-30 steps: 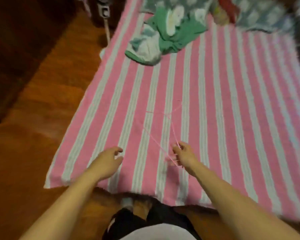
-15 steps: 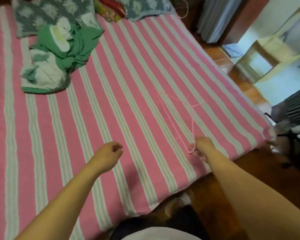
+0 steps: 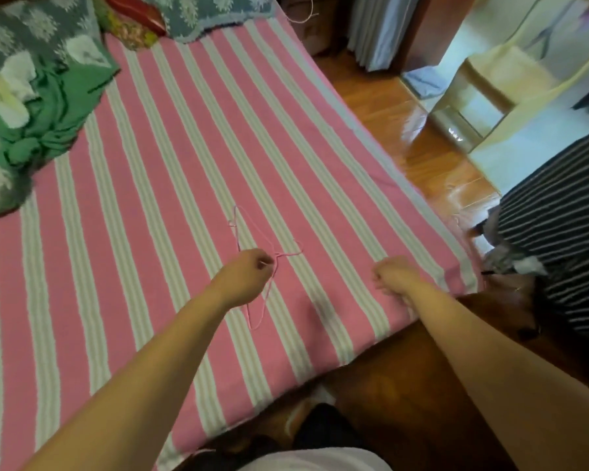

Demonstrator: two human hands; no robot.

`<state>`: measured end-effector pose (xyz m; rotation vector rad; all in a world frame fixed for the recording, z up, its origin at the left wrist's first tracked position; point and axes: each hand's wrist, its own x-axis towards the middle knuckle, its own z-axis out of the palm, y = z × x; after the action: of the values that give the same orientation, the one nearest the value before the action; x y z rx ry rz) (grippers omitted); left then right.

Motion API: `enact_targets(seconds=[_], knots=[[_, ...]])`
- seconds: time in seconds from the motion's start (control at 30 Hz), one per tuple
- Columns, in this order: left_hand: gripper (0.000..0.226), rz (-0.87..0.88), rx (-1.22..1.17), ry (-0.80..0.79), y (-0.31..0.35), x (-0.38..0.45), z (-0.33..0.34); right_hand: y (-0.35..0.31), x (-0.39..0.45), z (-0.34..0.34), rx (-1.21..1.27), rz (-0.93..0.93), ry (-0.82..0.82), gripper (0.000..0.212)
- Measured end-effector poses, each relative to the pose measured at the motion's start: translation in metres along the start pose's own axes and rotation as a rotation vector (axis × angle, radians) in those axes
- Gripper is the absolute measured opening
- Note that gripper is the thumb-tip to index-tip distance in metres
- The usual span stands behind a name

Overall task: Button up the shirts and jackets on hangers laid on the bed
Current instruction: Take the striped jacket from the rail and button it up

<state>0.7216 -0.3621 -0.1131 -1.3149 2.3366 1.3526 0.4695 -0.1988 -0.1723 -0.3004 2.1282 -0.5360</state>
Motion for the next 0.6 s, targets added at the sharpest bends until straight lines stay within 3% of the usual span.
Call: enact_targets(seconds=[0.1, 0.23, 0.47, 0.6], knots=[[0.028, 0.166, 0.006, 0.018, 0.092, 0.02, 0.008, -0.019, -0.016, -0.071, 0.26, -0.043, 0.055, 0.009], [0.021, 0.326, -0.009, -0.022, 0.184, 0.043, 0.04, 0.003, -0.053, -0.142, 0.285, -0.164, 0.11, 0.02], [0.012, 0.59, 0.037, -0.179, 0.345, 0.035, 0.119, 0.147, -0.135, -0.299, 0.438, -0.086, 0.505, 0.022], [0.015, 0.75, 0.091, -0.234, 0.463, 0.03, 0.182, 0.224, -0.15, -0.407, 0.651, -0.056, 0.644, 0.019]])
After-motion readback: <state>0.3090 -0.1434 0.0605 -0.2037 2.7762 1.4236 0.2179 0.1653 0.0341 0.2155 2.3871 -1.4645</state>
